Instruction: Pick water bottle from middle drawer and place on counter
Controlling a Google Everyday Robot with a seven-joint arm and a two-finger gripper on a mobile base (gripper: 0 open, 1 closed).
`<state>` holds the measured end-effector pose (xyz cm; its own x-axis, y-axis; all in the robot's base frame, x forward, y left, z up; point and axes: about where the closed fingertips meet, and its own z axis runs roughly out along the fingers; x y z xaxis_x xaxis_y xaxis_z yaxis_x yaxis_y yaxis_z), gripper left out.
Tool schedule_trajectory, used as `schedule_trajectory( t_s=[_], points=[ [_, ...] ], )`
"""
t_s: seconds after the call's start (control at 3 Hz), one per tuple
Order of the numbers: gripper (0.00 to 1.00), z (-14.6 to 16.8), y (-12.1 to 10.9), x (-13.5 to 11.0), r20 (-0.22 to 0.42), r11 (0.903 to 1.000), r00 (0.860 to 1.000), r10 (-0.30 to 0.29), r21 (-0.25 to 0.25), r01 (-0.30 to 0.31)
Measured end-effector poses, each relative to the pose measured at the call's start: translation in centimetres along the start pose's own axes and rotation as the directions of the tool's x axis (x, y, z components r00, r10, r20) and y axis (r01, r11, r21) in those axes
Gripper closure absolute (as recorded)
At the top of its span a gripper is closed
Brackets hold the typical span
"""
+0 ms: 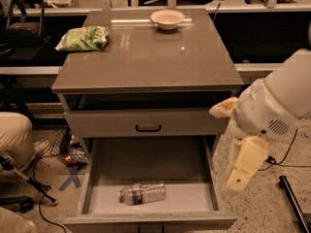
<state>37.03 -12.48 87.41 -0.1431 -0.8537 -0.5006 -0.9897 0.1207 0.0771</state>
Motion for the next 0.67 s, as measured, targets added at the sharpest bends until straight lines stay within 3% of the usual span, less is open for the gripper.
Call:
schedule_trajectory(
  t_s=[0.33, 0.67],
  points=[
    [0.0, 1.48, 1.28, -0.06, 0.016, 0.9989, 1.0, 0.018, -0.045, -0.017],
    [0.0, 1.48, 1.28, -0.06, 0.016, 0.9989, 1.0, 0.018, -0.045, -0.017]
  ],
)
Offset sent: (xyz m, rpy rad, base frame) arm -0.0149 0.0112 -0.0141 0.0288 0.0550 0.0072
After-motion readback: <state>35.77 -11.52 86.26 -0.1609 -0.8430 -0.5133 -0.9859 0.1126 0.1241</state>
